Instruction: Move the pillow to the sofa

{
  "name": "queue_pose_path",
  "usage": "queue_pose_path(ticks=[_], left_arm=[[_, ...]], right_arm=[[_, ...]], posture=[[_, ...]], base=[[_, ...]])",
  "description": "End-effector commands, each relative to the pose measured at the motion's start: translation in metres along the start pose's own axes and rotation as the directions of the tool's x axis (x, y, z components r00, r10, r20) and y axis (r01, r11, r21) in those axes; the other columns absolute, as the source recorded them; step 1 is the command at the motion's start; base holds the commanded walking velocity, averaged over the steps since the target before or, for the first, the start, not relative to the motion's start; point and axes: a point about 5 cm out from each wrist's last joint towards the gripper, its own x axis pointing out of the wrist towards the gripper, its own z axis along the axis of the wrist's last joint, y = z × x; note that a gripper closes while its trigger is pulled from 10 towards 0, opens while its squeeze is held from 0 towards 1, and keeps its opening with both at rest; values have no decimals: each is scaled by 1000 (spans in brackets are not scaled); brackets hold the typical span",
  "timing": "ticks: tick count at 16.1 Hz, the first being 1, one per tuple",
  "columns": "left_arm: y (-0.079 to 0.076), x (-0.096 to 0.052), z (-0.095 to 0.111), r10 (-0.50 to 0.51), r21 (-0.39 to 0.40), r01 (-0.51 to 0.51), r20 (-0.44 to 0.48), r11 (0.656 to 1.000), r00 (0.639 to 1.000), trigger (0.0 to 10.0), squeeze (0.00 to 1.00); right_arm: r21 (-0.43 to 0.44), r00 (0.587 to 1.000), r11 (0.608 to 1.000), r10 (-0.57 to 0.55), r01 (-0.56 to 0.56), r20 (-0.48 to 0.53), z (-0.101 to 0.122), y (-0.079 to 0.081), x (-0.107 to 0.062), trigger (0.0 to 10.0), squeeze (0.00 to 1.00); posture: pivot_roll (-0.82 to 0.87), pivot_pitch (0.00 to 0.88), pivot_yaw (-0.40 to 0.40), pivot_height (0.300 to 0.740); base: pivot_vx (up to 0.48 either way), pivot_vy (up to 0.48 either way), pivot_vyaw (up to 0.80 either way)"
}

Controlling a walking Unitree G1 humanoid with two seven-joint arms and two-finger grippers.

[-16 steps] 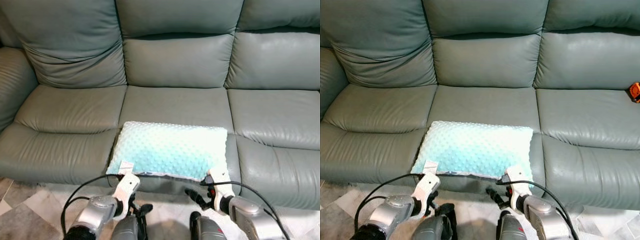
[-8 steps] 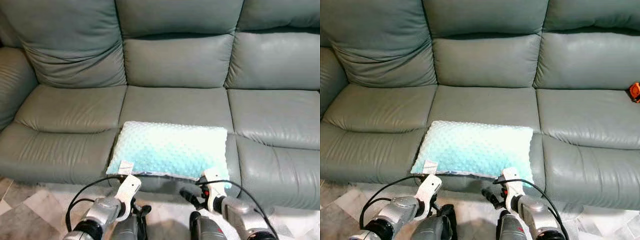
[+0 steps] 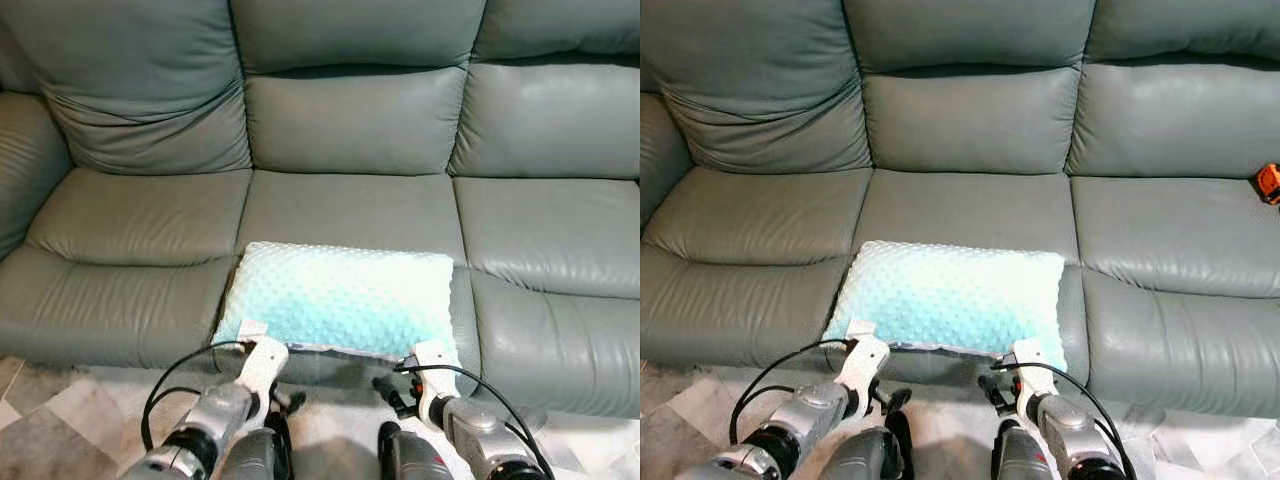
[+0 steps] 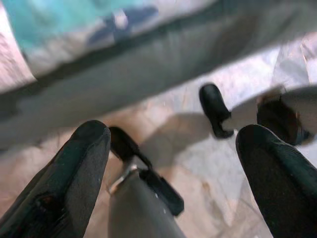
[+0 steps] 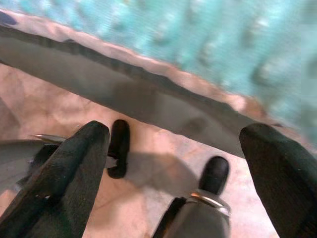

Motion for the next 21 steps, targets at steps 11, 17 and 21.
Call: queue_pose_path(ticks=[11, 17, 21], left_arm=[[-1, 4, 9, 120, -67, -117, 35, 991, 992, 10000, 0], [-3, 6, 16, 152, 12, -153, 41, 988, 987, 10000, 0], [-5, 7, 15, 153, 37, -154, 28, 987, 988, 10000, 0]], right_arm=[[1, 975, 975, -221, 221, 40, 15, -14, 5, 10000, 0], [4, 963, 965, -262, 263, 56, 18, -15, 5, 10000, 0], [32, 971, 974, -225, 223, 80, 24, -5, 10, 10000, 0]], posture=[[-64, 332, 95, 740], [-69, 334, 104, 740], [-72, 336, 104, 740]], base=[[0, 0, 0], [0, 0, 0], [0, 0, 0]])
